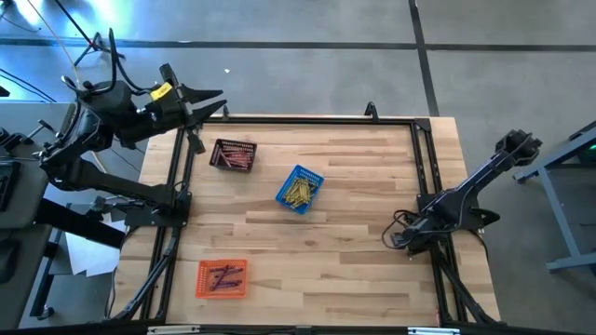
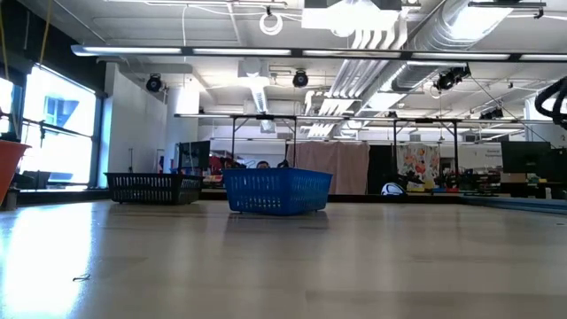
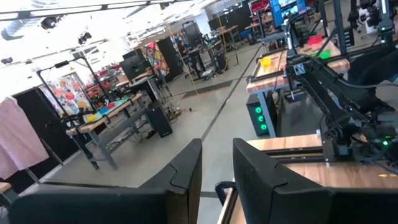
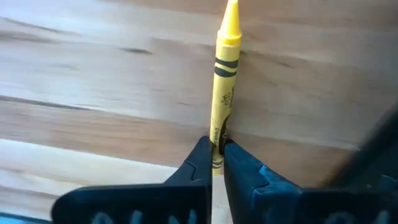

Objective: Sort crayons
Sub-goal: Put the yellow crayon into the blue basket

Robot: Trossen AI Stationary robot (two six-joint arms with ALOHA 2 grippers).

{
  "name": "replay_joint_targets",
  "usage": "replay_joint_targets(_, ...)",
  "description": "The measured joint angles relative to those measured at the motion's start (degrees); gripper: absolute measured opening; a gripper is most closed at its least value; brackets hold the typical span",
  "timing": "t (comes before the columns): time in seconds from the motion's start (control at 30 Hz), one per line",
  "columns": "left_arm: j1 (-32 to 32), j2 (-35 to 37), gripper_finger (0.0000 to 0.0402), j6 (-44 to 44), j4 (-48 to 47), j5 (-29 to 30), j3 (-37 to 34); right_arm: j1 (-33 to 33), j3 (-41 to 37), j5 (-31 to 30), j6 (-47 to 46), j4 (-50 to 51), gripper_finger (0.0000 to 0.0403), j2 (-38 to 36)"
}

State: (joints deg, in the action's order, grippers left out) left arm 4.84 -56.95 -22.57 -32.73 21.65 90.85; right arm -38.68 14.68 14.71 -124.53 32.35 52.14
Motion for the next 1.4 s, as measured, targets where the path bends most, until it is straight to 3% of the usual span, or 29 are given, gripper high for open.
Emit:
replay_joint_targets(0.07,0.00,0.00,0.0076,0.04,0.00,0.00,0.00,0.66,0.80,-3.51,1.20,-0.66,0.0007,0.05)
replay_joint_targets(0.4,0.00,0.46,0.0076,2.10,0.07,0.02,0.00,8.00,9.04,-35.77,21.13,-3.85,0.0011,0.43)
replay_joint_targets(0.53,0.00,0.72,0.0076,2.95,-0.01,0.02,0.00,15.11,12.02,-46.41,38.25,-11.34,0.0011,2.24)
replay_joint_targets(0.67,0.00,0.89,0.0076,2.81,-0.05,0.08,-0.02,23.47,14.40,-54.05,59.89,-26.15,0.0011,6.10)
replay_joint_targets(0.83,0.00,1.32,0.0076,1.92,-0.12,0.16,0.00,32.82,17.07,-50.84,83.36,-44.87,0.0011,13.86)
replay_joint_targets(0.97,0.00,1.85,0.0076,1.87,-0.77,0.72,0.00,38.55,20.66,-44.53,92.11,-53.00,0.0011,22.11)
replay_joint_targets(1.13,0.00,3.00,0.0076,-0.31,-3.49,4.55,0.00,42.34,27.45,-32.39,96.20,-53.33,0.0011,33.70)
replay_joint_targets(1.3,0.00,4.67,0.0076,-0.61,-7.82,8.98,0.00,43.66,34.90,-26.46,98.89,-51.43,0.0011,44.04)
replay_joint_targets(1.4,0.00,6.03,0.0076,-0.55,-11.11,9.17,0.00,43.85,39.11,-21.99,103.90,-45.06,0.0011,48.42)
